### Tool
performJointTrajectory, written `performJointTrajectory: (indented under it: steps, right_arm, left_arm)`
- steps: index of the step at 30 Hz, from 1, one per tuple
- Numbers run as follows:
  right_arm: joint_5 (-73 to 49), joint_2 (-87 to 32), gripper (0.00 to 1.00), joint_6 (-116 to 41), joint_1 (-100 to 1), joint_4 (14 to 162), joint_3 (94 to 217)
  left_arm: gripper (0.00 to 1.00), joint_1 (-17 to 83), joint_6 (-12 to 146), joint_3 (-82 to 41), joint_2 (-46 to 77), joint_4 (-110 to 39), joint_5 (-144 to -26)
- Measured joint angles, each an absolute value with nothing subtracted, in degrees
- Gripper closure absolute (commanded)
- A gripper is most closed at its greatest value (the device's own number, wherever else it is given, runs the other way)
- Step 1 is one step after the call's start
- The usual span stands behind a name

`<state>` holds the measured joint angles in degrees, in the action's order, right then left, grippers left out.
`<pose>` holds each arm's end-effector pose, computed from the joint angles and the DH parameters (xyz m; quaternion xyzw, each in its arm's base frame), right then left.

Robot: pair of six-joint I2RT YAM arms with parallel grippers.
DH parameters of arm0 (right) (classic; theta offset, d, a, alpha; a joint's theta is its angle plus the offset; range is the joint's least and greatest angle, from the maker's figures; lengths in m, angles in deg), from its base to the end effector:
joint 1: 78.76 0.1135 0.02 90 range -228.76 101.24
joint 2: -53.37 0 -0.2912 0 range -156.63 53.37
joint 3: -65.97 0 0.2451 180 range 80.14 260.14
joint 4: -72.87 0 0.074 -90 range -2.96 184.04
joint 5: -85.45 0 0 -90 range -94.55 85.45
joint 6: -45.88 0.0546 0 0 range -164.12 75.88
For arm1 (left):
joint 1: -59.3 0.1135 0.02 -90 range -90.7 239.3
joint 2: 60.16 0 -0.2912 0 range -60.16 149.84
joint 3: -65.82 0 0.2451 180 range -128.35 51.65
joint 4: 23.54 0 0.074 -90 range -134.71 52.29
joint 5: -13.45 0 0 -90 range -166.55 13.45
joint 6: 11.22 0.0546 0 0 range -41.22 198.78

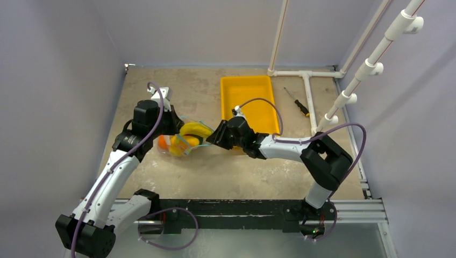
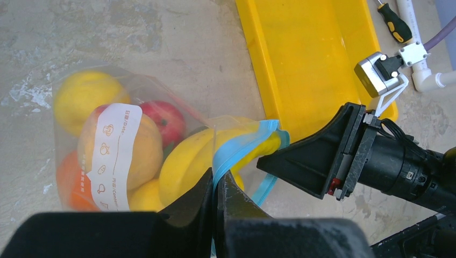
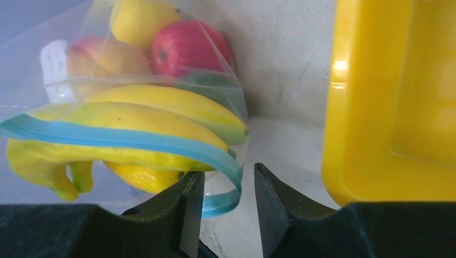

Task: Place the food in the zip-top bag and seal the zipper
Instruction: Adjust the zipper food storage bag at the center of the board.

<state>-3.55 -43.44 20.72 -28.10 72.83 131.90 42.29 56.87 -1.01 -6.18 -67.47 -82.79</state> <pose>0.2386 0.2896 0.2109 0.1116 0.8625 0.4134 0.2698 0.1872 -0.0635 0.3373 -0.0104 0.8698 -0.2083 0.4472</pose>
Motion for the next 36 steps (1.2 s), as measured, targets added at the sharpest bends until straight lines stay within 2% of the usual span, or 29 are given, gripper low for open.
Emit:
performJointTrajectory:
  steps: [3,5,7,8,15,20,30,33,36]
  right_arm:
    - [-3.2,-44.6,0.64,20.7,-28.1,72.5,133.7]
    - [-2.7,-45.3,0.76,20.7,-28.1,72.5,134.8]
    - [-2.5,-46.1,0.96,20.5,-28.1,72.4,135.8]
    - [-2.4,-46.4,1.0,20.5,-28.1,72.4,136.2]
    - [-1.0,-45.5,1.0,18.5,-28.1,73.0,136.4]
    - [2.1,-39.2,1.0,12.8,-28.1,76.1,136.9]
    - [3.5,-35.3,1.0,-1.7,-28.2,84.3,153.5]
    - [1.3,-35.4,1.0,-3.8,-28.2,84.6,153.7]
    - [-1.3,-37.4,1.0,-4.8,-28.3,84.8,153.3]
  left_arm:
    - [1.0,42.3,56.8,-1.0,-6.3,-67.5,-82.8]
    - [1.0,42.3,56.8,-1.0,-6.4,-67.5,-82.8]
    - [1.0,42.3,56.9,-1.0,-6.4,-67.5,-82.9]
    - [1.0,42.3,56.9,-1.0,-6.4,-67.5,-82.9]
    - [1.0,42.3,56.9,-1.4,-7.5,-69.1,-82.7]
    - [0.98,42.3,56.9,-3.6,-8.0,-71.1,-82.1]
    - [0.96,42.3,57.5,-11.7,-7.3,-77.1,-79.9]
    - [0.99,42.3,56.8,-10.7,-7.1,-75.6,-81.3]
    - [1.0,42.3,55.0,-3.7,-6.1,-69.4,-84.1]
